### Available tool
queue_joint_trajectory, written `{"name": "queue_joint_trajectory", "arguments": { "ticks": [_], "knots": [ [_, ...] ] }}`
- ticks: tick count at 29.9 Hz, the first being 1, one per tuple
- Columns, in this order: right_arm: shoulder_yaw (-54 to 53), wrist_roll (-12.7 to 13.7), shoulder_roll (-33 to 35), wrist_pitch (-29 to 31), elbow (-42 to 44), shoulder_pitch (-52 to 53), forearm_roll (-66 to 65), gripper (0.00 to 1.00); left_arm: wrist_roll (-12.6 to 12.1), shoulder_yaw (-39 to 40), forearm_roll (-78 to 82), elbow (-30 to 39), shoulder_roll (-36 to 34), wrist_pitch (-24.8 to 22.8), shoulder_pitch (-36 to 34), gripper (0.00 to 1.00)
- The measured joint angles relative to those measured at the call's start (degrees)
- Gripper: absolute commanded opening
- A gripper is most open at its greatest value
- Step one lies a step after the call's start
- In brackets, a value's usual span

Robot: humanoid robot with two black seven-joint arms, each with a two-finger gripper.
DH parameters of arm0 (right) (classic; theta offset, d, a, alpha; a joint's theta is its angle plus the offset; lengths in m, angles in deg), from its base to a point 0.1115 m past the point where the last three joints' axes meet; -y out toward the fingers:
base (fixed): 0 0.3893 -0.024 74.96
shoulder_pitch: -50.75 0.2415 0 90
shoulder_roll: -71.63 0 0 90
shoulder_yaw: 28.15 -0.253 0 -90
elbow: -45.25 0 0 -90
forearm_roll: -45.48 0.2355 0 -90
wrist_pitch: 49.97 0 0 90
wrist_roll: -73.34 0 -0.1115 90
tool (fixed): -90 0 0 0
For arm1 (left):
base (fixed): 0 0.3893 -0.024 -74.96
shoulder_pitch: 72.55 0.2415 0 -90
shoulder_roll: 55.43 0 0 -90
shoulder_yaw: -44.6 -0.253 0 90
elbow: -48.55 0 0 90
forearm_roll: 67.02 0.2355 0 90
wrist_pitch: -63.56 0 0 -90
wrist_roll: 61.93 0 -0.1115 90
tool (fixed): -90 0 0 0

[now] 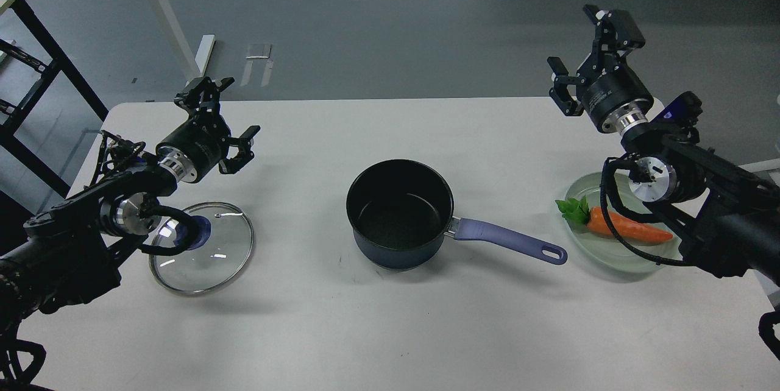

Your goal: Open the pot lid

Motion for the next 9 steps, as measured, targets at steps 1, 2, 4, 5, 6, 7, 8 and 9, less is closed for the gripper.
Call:
{"name": "queue_joint_trajectory", "arguments": {
  "ticks": [1, 2, 4, 5, 6, 7, 8, 9],
  "knots": [
    [0.0, 0.0, -0.3, 0.1, 0.0, -0.4, 0.0, 0.99, -0.1, 0.1, 0.0, 0.0, 0.1, -0.4, 0.4, 0.99],
    [0.0, 0.0, -0.5, 0.2, 0.0, -0.7, 0.0, 0.99, -0.2, 0.2, 0.0, -0.1, 0.1, -0.7, 0.7, 0.99],
    [0.2, 0.0, -0.7, 0.4, -0.1, -1.6, 0.0, 0.99, -0.3, 0.2, 0.0, -0.1, 0.2, -1.1, 1.5, 0.99],
    [0.3, 0.0, -0.9, 0.4, -0.2, -2.1, 0.0, 0.99, -0.3, 0.3, 0.0, -0.1, 0.3, -1.2, 1.8, 0.99],
    [0.4, 0.0, -0.9, 0.5, -0.3, -2.4, -0.1, 0.99, -0.3, 0.3, 0.0, -0.1, 0.3, -1.3, 2.1, 0.99],
    [0.4, 0.0, -0.9, 0.6, -0.3, -2.6, -0.1, 0.99, -0.3, 0.4, 0.0, -0.1, 0.4, -1.3, 2.3, 0.99],
    [0.4, 0.0, -0.9, 0.7, -0.4, -2.7, -0.1, 0.99, -0.3, 0.4, 0.0, -0.1, 0.5, -1.3, 2.4, 0.99],
    [0.4, 0.0, -0.9, 0.7, -0.5, -2.8, -0.1, 0.99, -0.3, 0.5, 0.0, 0.0, 0.6, -1.3, 2.4, 0.99]
  ]
}}
